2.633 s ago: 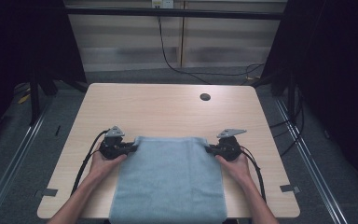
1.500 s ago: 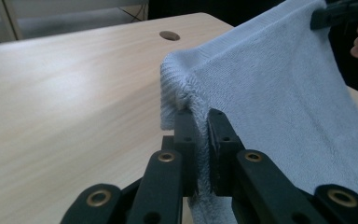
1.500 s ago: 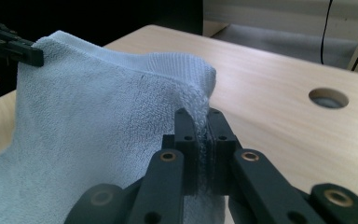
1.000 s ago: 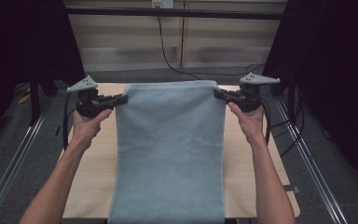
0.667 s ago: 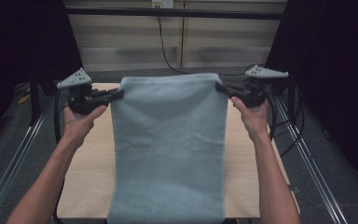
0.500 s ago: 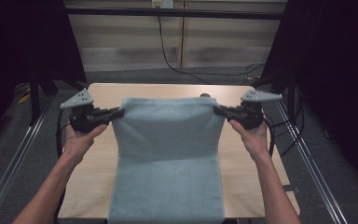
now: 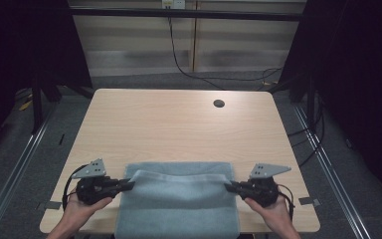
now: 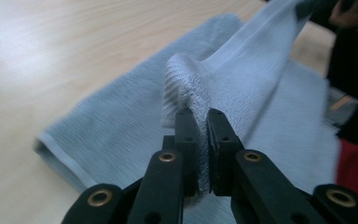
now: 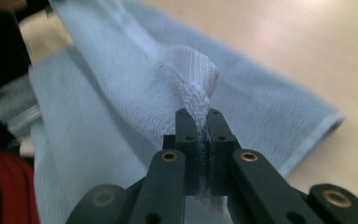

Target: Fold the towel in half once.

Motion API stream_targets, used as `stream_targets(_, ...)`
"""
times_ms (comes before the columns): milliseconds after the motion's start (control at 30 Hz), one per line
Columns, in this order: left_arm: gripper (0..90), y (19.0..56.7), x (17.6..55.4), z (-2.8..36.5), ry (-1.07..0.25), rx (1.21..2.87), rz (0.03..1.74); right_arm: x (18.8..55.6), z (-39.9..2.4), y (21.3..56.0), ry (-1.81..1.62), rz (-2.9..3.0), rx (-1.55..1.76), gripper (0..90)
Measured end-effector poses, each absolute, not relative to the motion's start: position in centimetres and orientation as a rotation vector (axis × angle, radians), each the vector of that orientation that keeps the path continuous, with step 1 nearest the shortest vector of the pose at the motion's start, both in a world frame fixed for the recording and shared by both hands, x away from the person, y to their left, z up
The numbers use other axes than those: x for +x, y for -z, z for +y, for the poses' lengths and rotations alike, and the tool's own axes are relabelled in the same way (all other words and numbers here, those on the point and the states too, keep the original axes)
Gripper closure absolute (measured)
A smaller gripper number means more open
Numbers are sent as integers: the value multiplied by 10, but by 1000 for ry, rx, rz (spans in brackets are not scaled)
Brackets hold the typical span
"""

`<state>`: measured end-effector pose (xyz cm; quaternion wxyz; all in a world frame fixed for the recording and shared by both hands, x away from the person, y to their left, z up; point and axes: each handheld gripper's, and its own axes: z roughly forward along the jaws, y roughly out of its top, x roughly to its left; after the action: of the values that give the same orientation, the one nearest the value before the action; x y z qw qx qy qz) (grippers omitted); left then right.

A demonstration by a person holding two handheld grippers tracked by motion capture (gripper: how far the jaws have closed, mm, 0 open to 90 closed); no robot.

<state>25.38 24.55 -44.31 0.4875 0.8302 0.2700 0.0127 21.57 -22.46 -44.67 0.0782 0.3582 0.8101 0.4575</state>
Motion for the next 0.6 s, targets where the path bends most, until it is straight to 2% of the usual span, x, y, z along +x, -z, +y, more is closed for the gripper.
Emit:
stream_targets(100, 848, 450, 242, 247, -13, 2040, 665, 204, -223, 454, -1340, 2462, 1070, 866)
stream_targets(267, 848, 489, 234, 242, 80, 2134, 745, 193, -217, 481, -1263, 2547, 1114, 866)
stream_targets(433, 848, 500, 243, 244, 85, 2135, 769, 201, -214, 496, -1200, 2590, 1140, 867)
stream_targets(600, 848, 501, 252, 240, 30, 2133, 786, 212, -211, 497, -1177, 2573, 1135, 868)
